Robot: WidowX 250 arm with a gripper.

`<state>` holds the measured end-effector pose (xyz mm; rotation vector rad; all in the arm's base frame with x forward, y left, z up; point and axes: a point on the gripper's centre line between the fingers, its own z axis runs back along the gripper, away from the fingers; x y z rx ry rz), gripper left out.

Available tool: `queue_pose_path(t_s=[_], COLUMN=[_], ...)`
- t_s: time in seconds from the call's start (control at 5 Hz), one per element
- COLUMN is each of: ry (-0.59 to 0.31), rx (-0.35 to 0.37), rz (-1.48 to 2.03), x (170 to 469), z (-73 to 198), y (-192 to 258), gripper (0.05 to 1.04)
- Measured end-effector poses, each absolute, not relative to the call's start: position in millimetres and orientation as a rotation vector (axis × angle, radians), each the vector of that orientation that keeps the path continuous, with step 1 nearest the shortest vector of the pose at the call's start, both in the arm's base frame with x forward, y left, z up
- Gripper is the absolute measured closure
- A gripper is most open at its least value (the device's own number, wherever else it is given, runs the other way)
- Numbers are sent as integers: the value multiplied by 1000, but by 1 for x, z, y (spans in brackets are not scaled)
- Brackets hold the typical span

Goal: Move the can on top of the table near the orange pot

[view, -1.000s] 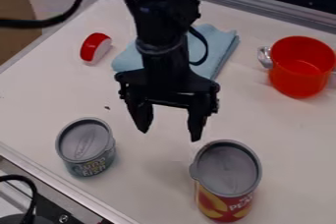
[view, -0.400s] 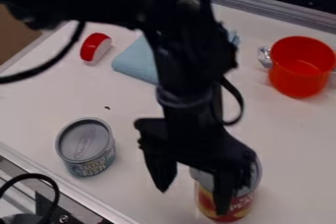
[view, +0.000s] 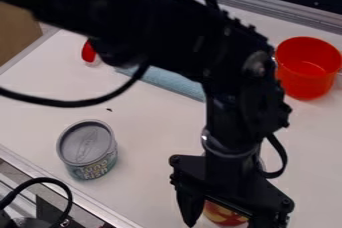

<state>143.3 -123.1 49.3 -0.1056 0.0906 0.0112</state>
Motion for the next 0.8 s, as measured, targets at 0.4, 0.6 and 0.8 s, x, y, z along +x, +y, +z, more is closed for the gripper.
queue_pose_path(t_s=[0.4,0.6,0.8], ry=[-22,-69,-110], rx=[-94,-97,-82], rz=[68,101,133], x=[160,174,198], z=[41,41,36], y=[-118,-110,-107], gripper=[84,84,84])
